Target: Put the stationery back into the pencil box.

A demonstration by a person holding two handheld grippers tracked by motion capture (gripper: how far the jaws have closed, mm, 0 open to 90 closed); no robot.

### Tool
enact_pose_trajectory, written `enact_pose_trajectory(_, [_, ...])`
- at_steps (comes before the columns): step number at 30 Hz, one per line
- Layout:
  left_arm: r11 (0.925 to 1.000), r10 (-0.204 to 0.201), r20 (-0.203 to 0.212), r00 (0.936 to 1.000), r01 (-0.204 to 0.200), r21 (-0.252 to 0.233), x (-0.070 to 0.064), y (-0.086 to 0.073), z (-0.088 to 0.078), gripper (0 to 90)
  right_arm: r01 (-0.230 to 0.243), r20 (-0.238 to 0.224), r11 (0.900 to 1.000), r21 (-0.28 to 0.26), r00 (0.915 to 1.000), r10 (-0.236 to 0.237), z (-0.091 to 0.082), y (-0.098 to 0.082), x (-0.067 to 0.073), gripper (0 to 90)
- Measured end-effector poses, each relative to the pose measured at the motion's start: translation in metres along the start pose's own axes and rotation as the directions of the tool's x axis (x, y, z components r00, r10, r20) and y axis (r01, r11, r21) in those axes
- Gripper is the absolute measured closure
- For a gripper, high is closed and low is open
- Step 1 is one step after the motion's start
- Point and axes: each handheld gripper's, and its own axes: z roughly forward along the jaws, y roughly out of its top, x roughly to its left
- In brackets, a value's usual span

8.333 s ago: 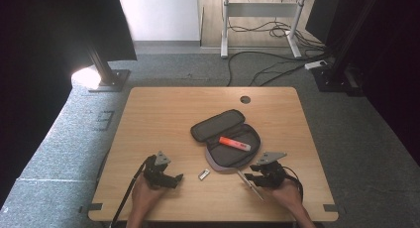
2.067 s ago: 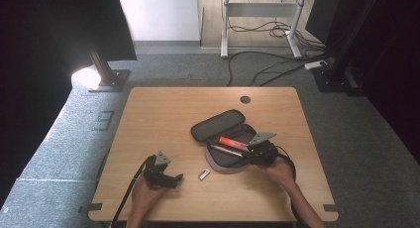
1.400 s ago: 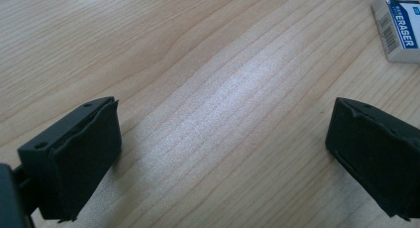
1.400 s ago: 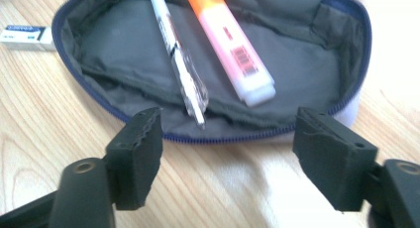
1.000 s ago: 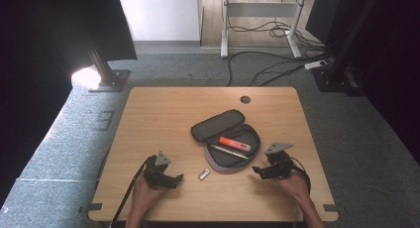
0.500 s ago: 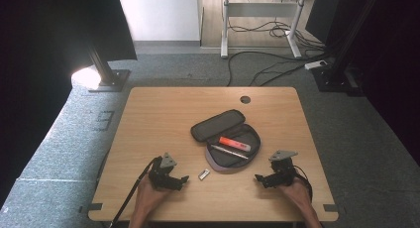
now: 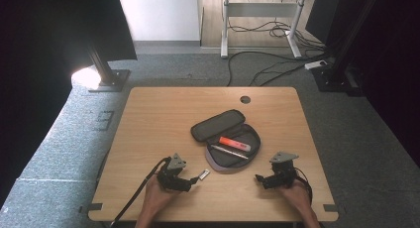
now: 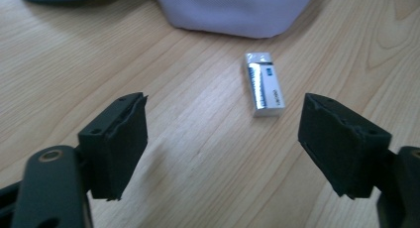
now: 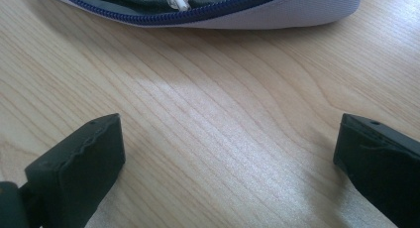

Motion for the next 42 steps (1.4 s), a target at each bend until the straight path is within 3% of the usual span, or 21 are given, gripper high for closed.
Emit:
enact_pose_trajectory(11, [0.9993,0.035,0.016,0.9993,-0.034,-0.016,-0.010,0.012,0.008,28.6,0.000,0.000,1.000,0.000,1.0000,0.000,0.000,0.000,0.000,0.0])
enact_pose_trajectory(17, [0.9993,0.031,0.028,0.9991,-0.030,-0.020,-0.012,0.015,0.012,32.1,0.000,0.000,1.000,0.000,1.0000,0.000,0.000,0.000,0.000,0.0])
enact_pose_trajectory(31, [0.9980,0.053,0.043,0.9977,-0.054,0.031,-0.018,0.020,0.028,45.9,-0.004,-0.001,1.000,-0.001,1.0000,0.004,0.000,0.000,0.000,0.0])
enact_pose_trajectory(42, [0.9982,0.046,0.036,0.9983,-0.048,0.036,-0.018,0.018,0.033,58.2,-0.004,-0.001,1.000,-0.001,1.0000,0.004,0.000,0.000,0.000,0.0])
